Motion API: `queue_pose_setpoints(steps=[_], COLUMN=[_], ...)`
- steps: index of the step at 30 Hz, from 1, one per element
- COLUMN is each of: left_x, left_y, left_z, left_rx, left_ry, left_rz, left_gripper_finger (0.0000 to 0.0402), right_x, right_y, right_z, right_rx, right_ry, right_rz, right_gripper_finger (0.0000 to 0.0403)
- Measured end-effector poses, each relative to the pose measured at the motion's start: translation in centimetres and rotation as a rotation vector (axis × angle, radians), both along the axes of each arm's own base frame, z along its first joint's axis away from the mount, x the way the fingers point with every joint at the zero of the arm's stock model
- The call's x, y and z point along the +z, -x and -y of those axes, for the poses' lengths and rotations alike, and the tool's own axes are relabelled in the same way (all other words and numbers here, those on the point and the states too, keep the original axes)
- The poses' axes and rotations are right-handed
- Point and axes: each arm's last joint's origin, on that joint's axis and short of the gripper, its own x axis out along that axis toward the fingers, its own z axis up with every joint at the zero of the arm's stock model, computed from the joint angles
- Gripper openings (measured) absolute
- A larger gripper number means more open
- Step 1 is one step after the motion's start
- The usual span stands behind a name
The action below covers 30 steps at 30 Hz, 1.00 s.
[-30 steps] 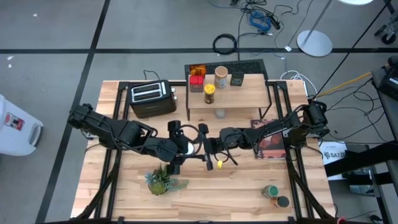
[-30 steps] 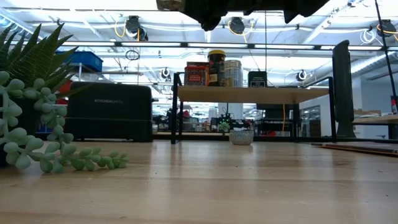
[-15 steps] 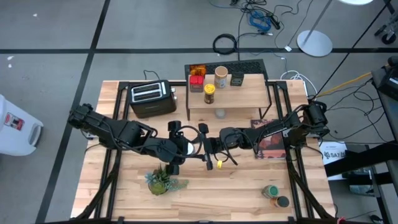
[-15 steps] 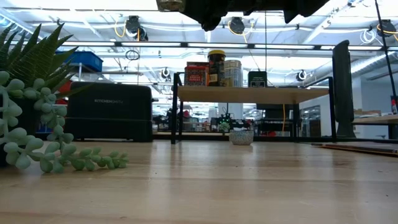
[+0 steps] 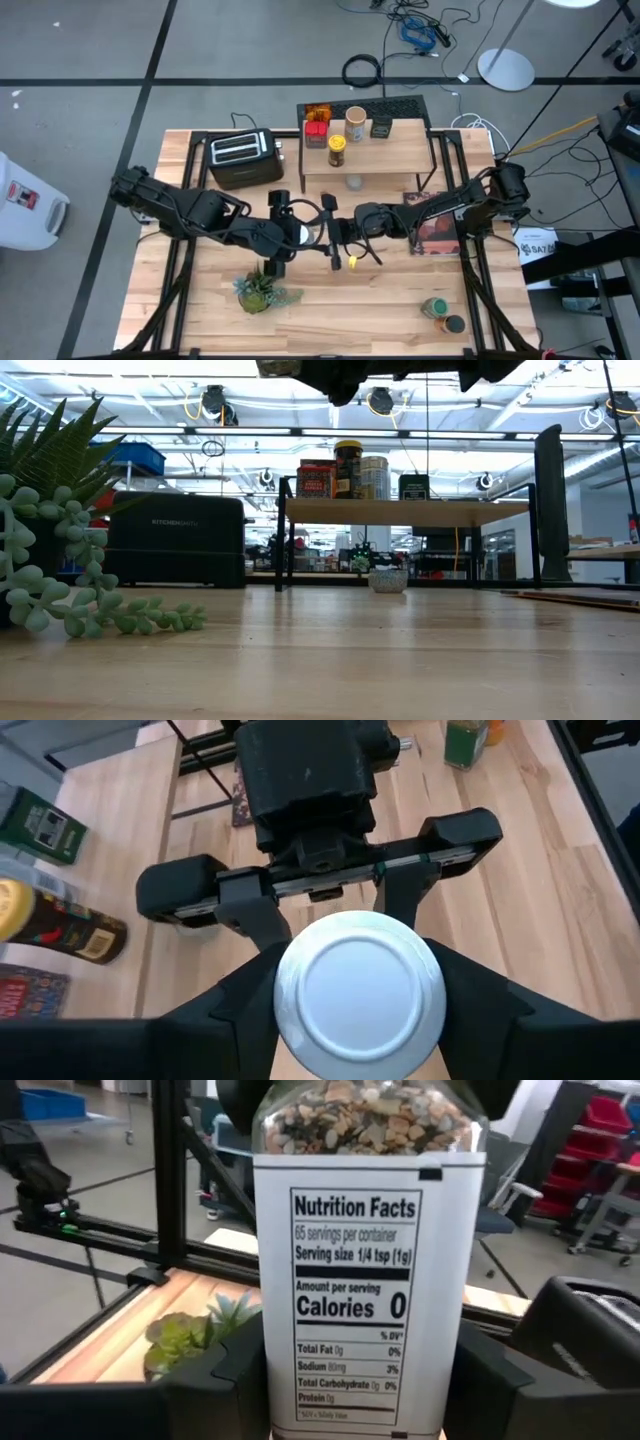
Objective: Shelf spices
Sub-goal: Put the white seasoning bottle on the shelf
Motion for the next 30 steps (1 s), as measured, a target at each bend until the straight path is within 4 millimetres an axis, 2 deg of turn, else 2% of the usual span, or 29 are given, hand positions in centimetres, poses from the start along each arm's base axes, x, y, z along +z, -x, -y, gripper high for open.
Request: queue_pose_setpoints(steps=[8,14,30], left_x=[1.0,1.6,3.0], left_y=[-0.1,-0.5,-1.7], left_z=[-1.3,-2.4,-5.8], left_rx=[0.037,0.038,0.041], left_ry=[-0.042,-0.066,-0.101], left_rz=[0.025,0.045,0.138], left_gripper_finger=[0.0212,0.0212,0.0212], right_x=[2.3,3.6,3.8], right_y=[2.1,3.7,6.1], right_z=[0.9,1.4,1.4], right_rx=[-0.126,-0.188,-0.258], right_ry=[0.052,0.055,0.004], right_rz=[-0.077,-0.132,-0.302], right_gripper_finger=[0.0224,0.0227,0.0229])
